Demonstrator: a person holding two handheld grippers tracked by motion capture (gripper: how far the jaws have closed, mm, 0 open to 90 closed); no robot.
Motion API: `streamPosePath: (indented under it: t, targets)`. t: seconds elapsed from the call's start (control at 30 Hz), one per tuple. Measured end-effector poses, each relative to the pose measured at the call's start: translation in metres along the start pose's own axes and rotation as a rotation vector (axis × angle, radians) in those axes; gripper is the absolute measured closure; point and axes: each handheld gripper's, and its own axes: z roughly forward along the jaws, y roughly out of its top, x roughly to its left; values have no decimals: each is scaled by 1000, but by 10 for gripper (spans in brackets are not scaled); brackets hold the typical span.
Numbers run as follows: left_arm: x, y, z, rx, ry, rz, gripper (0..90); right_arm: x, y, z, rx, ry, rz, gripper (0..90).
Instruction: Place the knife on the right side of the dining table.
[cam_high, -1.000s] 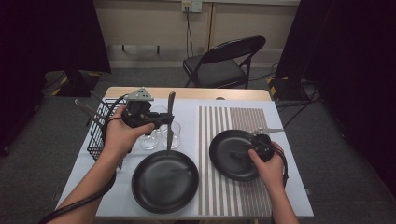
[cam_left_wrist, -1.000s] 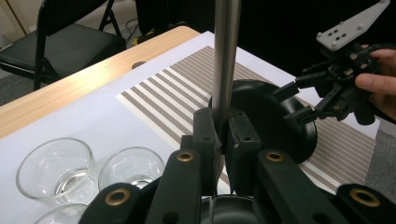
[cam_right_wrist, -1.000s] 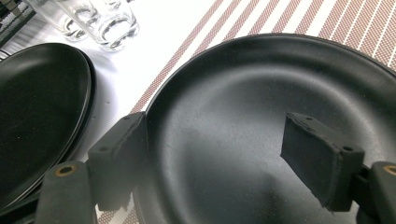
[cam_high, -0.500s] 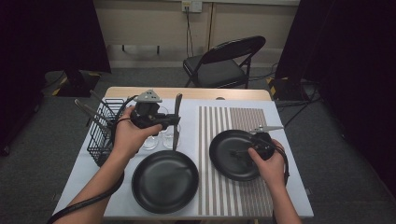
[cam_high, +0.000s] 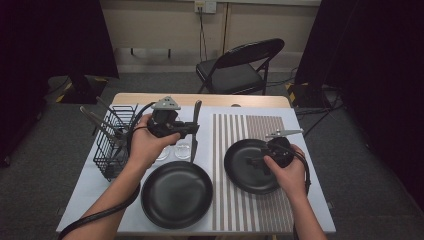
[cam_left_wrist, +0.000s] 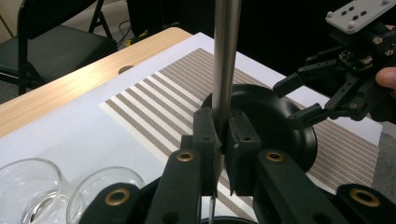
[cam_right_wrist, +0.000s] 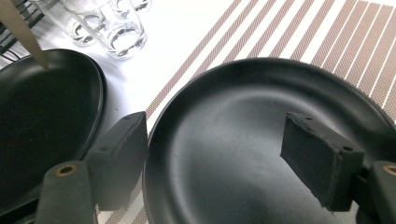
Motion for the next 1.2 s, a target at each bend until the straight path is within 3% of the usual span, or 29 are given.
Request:
streamPosePath:
  t: [0.4,1.2]
  targets:
    - [-10,3,16,12,3,19,836,9,21,-13,-4,-12,-50,221]
    - [-14,5,46,27,6,-1,835,27,53,-20,-16,10,-109,222]
